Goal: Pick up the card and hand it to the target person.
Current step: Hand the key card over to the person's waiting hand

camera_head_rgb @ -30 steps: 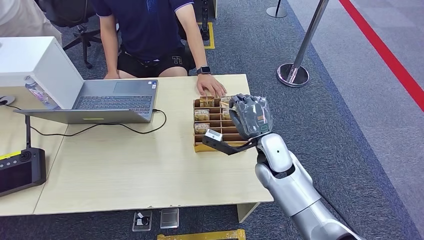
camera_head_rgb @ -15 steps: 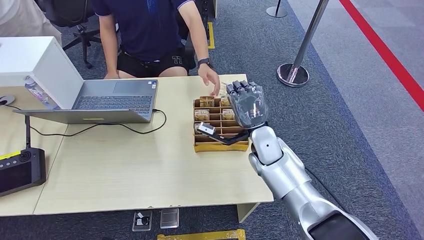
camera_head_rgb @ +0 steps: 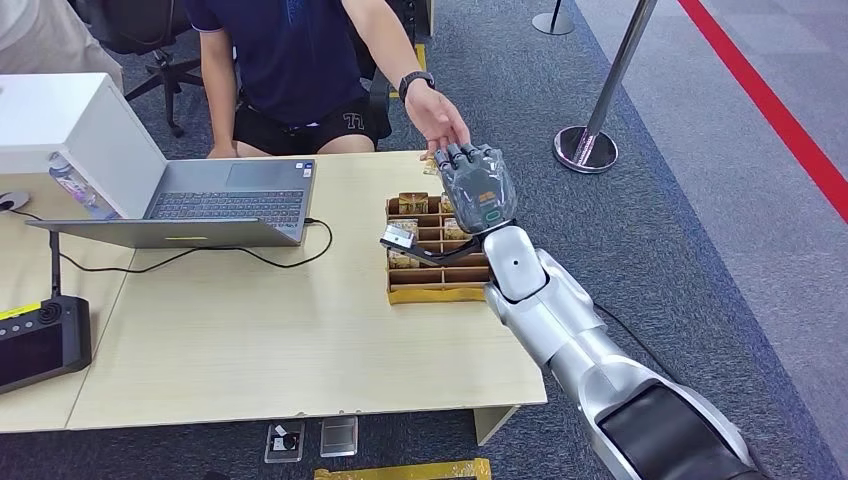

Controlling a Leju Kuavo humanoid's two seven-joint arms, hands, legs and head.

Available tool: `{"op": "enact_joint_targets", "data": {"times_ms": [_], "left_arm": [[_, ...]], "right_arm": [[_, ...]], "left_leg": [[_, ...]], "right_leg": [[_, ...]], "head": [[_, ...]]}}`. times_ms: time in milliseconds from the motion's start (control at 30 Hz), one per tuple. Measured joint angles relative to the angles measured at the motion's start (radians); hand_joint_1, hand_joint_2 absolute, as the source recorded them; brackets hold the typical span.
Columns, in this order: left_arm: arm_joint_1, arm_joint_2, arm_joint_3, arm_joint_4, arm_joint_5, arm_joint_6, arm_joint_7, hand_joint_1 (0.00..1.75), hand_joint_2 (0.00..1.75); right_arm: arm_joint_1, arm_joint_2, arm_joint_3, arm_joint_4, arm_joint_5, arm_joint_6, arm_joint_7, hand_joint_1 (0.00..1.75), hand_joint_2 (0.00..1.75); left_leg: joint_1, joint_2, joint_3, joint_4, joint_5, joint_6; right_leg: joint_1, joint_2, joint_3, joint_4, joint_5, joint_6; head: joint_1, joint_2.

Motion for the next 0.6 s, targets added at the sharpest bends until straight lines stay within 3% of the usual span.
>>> {"op": "enact_joint_targets", "data": {"times_ms": [267, 400, 567, 600], "left_arm": [[0.006, -0.002, 0.012, 0.000, 0.002, 0.004, -0.012, 0.00, 1.75], [0.008, -0.002, 0.015, 0.000, 0.001, -0.006, -0.021, 0.00, 1.75], [0.009, -0.002, 0.015, 0.001, -0.009, -0.015, -0.024, 0.00, 1.75], [0.010, -0.002, 0.016, 0.002, -0.009, -0.011, -0.024, 0.00, 1.31]], "right_arm": [[-0.102, 0.062, -0.028, 0.192, -0.001, -0.001, -0.013, 1.61, 1.75], [-0.121, 0.071, -0.038, 0.247, 0.000, -0.001, -0.008, 0.00, 0.00], [-0.127, 0.071, -0.049, 0.280, 0.000, -0.001, -0.006, 0.00, 0.00], [-0.128, 0.071, -0.050, 0.285, 0.000, -0.001, -0.005, 0.00, 0.00]], "left_leg": [[0.000, 0.000, 0.000, 0.001, 0.000, 0.000], [0.000, 0.000, -0.001, 0.001, 0.000, 0.000], [0.000, 0.000, -0.001, 0.002, 0.000, 0.000], [0.000, 0.000, -0.001, 0.002, 0.000, 0.000]], "right_leg": [[0.000, 0.000, 0.000, 0.000, 0.000, 0.000], [0.000, 0.000, 0.000, 0.000, 0.000, 0.000], [0.000, 0.000, 0.000, 0.000, 0.000, 0.000], [0.000, 0.000, 0.000, 0.000, 0.000, 0.000]], "head": [[0.000, 0.000], [0.000, 0.000], [0.000, 0.000], [0.001, 0.000]]}}
